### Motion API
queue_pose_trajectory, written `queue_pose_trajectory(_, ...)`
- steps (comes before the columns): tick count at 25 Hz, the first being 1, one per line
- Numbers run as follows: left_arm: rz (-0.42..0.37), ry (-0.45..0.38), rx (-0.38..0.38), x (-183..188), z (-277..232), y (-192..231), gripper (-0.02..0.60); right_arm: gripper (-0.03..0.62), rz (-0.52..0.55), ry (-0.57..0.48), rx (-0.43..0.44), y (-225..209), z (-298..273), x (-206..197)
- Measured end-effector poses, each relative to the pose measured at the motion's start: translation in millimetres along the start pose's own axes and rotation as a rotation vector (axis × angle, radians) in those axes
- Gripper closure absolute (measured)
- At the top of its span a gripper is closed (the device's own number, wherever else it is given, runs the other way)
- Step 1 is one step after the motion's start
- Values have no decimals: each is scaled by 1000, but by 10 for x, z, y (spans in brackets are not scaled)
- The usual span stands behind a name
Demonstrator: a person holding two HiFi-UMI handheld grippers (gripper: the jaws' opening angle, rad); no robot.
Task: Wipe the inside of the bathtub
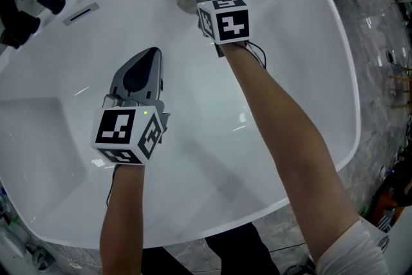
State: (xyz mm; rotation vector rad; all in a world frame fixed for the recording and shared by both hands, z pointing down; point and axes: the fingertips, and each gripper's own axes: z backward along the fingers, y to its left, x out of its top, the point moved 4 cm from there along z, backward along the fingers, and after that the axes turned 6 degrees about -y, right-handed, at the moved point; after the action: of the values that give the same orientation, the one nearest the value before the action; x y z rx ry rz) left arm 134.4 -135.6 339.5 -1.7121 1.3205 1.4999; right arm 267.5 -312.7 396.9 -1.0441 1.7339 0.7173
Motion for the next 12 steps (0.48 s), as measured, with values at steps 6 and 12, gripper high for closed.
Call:
queue_pose_trajectory(6, -13, 11, -32, -51, -237, -229, 571, 496, -33, -11, -27, -369, 87, -81)
queue_pose_trajectory(12, -27, 21, -64, -68, -490, -485, 571, 496, -30, -11, -27, -696, 163, -157)
